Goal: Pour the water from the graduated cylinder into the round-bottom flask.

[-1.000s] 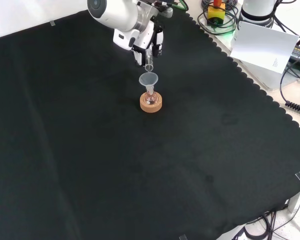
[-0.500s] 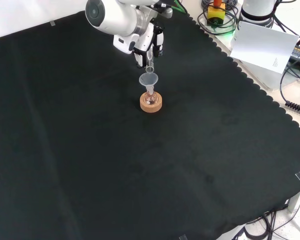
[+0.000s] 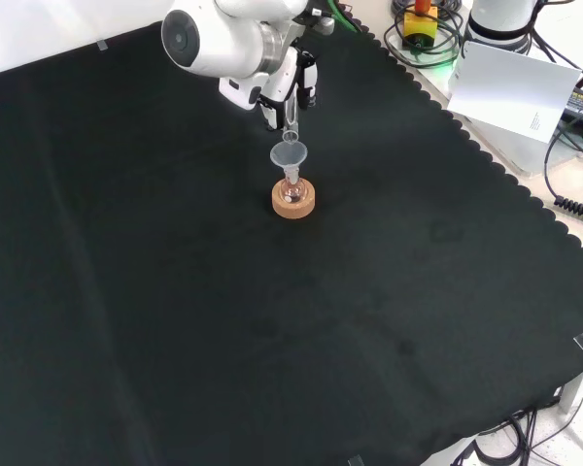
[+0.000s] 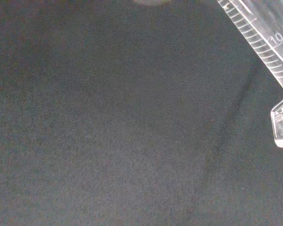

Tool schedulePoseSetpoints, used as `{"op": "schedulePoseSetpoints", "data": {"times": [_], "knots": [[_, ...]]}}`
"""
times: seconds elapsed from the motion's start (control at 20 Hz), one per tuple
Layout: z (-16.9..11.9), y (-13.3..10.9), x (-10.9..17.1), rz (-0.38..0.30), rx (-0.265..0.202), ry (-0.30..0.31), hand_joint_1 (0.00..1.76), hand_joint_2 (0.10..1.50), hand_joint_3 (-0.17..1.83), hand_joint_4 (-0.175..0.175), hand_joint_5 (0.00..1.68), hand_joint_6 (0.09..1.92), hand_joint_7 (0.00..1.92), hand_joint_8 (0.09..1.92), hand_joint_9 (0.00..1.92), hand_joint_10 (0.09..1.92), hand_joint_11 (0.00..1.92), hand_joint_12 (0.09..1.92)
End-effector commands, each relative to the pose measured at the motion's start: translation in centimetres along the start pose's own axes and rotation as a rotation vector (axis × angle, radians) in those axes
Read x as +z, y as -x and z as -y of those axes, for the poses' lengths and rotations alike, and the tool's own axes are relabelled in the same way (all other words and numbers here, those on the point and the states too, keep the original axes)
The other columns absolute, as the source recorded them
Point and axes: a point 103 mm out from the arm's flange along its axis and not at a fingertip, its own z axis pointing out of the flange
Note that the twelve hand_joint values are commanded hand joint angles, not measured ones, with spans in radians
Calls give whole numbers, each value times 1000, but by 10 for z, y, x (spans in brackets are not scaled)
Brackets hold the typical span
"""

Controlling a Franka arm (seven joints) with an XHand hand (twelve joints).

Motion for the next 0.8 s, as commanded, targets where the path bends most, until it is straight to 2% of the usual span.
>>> {"op": "schedulePoseSetpoints", "data": {"times": [0.05, 0.8], "knots": [[2, -1, -3, 0, 17, -37, 1251, 1142, 1, -175, 908, 1095, 948, 1088, 1439, 119, 1203, 782], [2, -4, -7, 18, 46, -110, 1250, 1145, 1, -175, 900, 1105, 942, 1098, 1442, 115, 1203, 777]]}}
